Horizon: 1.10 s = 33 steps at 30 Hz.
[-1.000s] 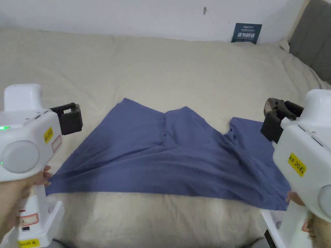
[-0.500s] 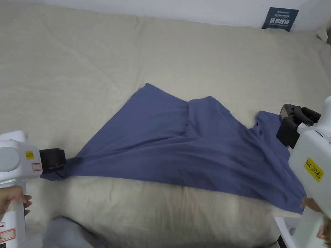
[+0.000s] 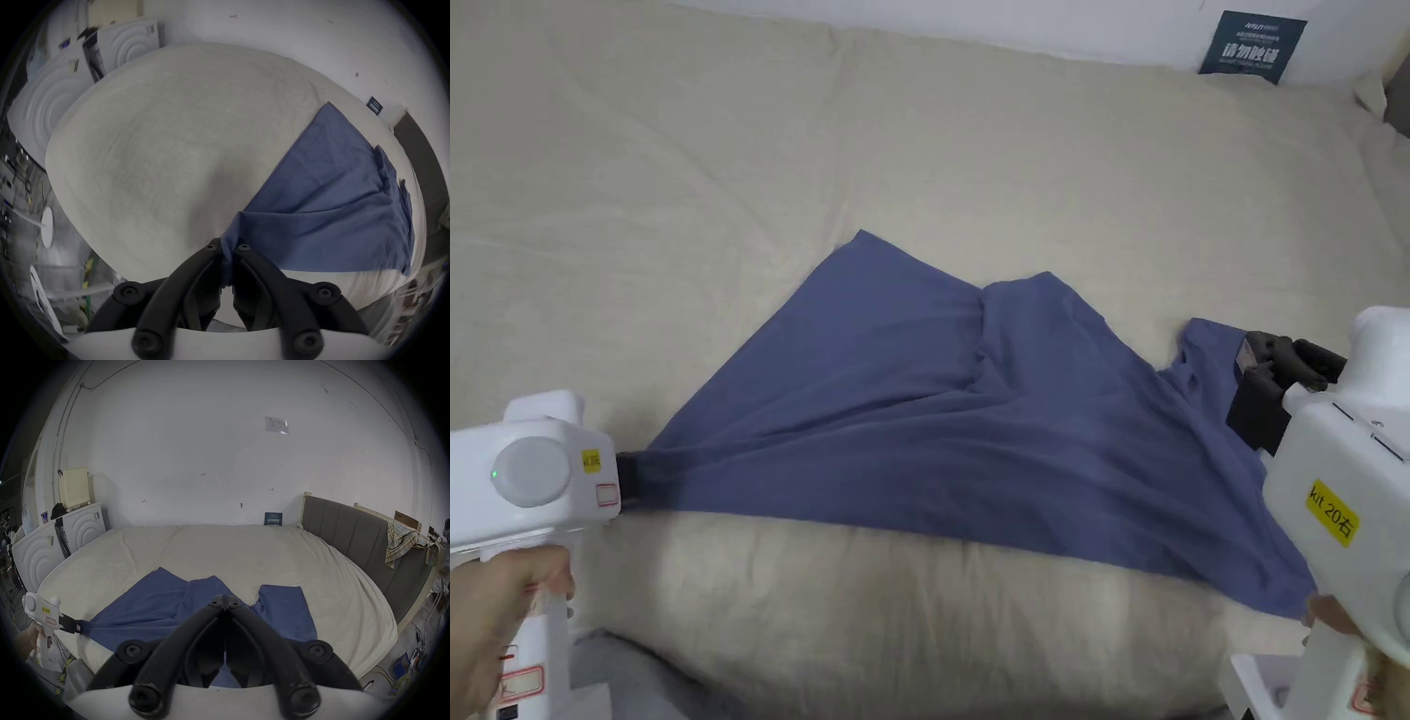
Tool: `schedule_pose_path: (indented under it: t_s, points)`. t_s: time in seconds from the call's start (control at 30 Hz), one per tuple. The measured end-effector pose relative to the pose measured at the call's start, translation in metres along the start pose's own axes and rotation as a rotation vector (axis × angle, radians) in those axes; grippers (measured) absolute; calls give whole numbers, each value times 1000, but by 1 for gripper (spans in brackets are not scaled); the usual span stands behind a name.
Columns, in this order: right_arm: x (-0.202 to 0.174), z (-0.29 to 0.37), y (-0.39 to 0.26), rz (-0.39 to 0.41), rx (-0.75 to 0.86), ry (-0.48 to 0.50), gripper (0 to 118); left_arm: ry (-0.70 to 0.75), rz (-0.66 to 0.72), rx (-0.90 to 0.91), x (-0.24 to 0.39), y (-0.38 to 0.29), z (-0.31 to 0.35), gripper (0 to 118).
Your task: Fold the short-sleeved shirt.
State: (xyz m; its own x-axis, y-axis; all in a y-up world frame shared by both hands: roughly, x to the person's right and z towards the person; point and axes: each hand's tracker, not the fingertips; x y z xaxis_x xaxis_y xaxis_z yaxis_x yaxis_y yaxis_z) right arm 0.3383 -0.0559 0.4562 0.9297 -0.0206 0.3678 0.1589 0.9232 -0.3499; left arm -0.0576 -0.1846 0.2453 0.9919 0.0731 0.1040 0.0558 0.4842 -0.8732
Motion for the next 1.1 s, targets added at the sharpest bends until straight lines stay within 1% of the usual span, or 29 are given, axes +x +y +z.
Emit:
schedule_pose_path:
  t_s: [0.13, 0.17, 0.2, 0.23, 0.27, 0.3, 0.33, 0.4, 0.5, 0.6, 0.7, 0.73, 0.8, 0.83, 0.93, 1.03, 1.1]
  points:
    - [8, -9, 9, -2, -27, 12, 0, -26, 66, 99, -6, 5, 24, 7]
    - [10, -14, 12, -1, -32, 13, 3, -34, 69, 114, -6, 3, 29, 7]
    - [14, -20, 16, 11, -53, 5, 13, -48, 76, 135, -7, 4, 35, 7]
    - [16, -28, 21, 28, -89, 7, 37, -50, 73, 138, -7, 5, 39, 7]
    - [18, -36, 27, 33, -121, 27, 56, -53, 70, 146, -6, 5, 43, 7]
    - [21, -46, 32, 39, -130, 12, 71, -56, 67, 161, -4, 5, 45, 7]
    - [24, -57, 37, 31, -129, 27, 78, -59, 64, 170, -2, 5, 47, 7]
    - [26, -78, 46, 41, -181, 32, 79, -66, 61, 182, -1, 6, 49, 7]
    - [30, -123, 58, 61, -291, 55, 85, -84, 72, 173, 3, 6, 45, 7]
    - [34, -181, 66, 64, -445, 69, 85, -76, 103, 166, 3, 6, 38, 7]
    - [28, -241, 66, 69, -555, 89, 85, -68, 131, 150, 2, 9, 30, 7]
    - [27, -257, 63, 73, -583, 89, 85, -64, 138, 145, 3, 11, 28, 7]
    - [22, -299, 55, 88, -652, 41, 85, -56, 148, 135, 3, 15, 23, 7]
    - [20, -319, 49, 84, -685, 12, 85, -52, 154, 132, 4, 17, 21, 7]
    - [18, -361, 32, 44, -755, -13, 85, -48, 168, 124, 5, 25, 14, 7]
    - [18, -393, 14, -2, -804, -8, 85, -35, 161, 111, 8, 31, 7, 7]
    - [16, -408, 4, 1, -835, 10, 84, -32, 159, 104, 10, 33, 3, 7]
